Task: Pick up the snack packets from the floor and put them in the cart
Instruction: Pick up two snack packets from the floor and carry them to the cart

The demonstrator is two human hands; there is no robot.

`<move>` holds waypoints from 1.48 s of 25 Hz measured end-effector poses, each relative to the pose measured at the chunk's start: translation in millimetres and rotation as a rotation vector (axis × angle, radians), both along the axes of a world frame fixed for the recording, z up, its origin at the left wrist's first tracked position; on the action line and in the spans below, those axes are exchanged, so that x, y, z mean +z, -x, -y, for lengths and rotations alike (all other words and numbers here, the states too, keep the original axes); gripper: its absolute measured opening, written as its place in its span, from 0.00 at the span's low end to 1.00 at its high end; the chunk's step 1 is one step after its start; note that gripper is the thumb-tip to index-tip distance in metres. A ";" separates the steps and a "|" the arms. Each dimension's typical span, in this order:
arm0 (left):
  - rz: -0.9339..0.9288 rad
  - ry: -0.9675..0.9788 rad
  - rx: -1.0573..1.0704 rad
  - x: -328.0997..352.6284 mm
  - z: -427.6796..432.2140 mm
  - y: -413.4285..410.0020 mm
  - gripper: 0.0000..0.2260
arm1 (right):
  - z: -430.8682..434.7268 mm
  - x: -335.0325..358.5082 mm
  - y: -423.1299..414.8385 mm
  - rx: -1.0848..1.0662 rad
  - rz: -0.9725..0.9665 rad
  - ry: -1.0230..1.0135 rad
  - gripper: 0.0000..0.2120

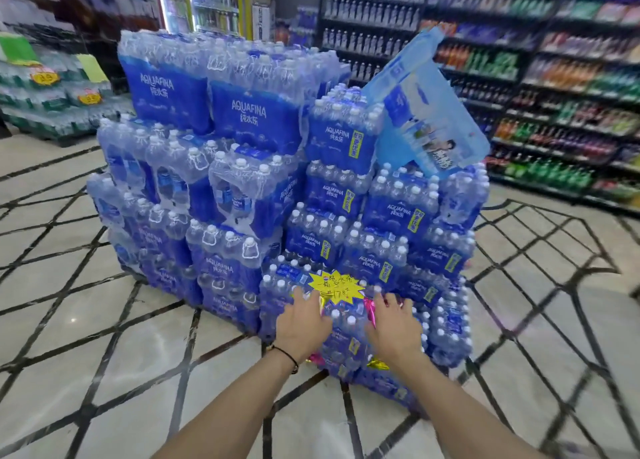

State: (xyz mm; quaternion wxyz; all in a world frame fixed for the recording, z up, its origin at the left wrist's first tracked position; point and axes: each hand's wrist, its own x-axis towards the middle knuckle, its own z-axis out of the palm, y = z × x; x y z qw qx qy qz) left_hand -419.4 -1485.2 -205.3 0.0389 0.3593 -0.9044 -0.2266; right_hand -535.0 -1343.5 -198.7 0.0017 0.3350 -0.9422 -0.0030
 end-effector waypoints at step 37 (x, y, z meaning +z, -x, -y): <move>0.128 -0.074 -0.649 -90.1 -725.9 226.8 0.21 | -779.2 -52.7 94.4 -0.702 0.224 -0.014 0.28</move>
